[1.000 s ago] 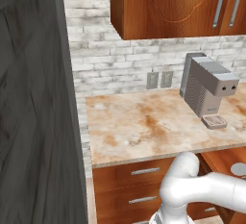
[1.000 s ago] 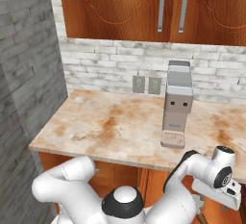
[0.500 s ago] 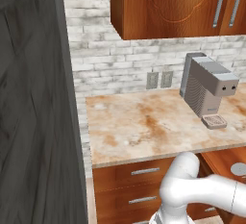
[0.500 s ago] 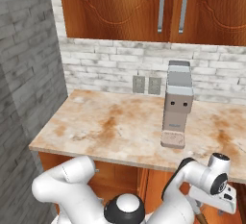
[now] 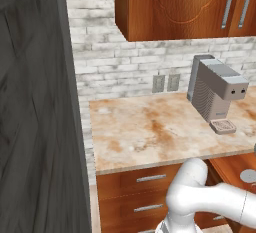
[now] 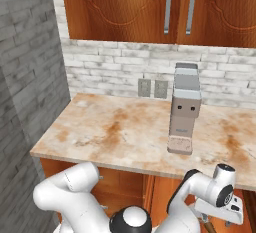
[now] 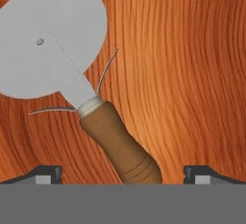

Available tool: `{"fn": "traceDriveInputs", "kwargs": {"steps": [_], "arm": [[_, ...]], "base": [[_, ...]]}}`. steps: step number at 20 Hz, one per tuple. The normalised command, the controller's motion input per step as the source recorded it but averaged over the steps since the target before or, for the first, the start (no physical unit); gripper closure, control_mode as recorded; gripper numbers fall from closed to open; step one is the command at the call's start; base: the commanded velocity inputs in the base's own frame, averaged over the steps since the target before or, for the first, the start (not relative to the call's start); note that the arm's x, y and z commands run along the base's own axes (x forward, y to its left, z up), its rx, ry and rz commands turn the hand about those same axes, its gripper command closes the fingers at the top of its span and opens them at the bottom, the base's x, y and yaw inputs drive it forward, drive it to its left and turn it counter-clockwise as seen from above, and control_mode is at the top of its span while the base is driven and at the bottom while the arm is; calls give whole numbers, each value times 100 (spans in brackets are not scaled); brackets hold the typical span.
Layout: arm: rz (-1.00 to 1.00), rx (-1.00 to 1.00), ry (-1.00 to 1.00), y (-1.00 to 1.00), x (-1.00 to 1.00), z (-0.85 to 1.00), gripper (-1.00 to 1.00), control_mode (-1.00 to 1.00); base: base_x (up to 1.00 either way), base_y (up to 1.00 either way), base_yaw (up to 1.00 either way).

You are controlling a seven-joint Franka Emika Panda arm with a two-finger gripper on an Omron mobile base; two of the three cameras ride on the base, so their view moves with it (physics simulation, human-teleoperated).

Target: Take the pizza cutter from the drawer on the right and place it on the dining counter for cutting.

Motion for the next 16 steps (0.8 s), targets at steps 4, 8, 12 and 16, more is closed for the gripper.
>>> {"fn": "traceDriveInputs", "kwargs": {"steps": [4, 8, 12, 16], "arm": [[9, 0, 0, 0, 0, -28, -100, -100], [10, 1, -3, 0, 0, -32, -100, -100], [6, 0, 0, 0, 0, -18, -100, -100], [3, 0, 0, 0, 0, -8, -100, -100]], "base": [[0, 0, 0], [0, 0, 0], [0, 0, 0], [0, 0, 0]]}}
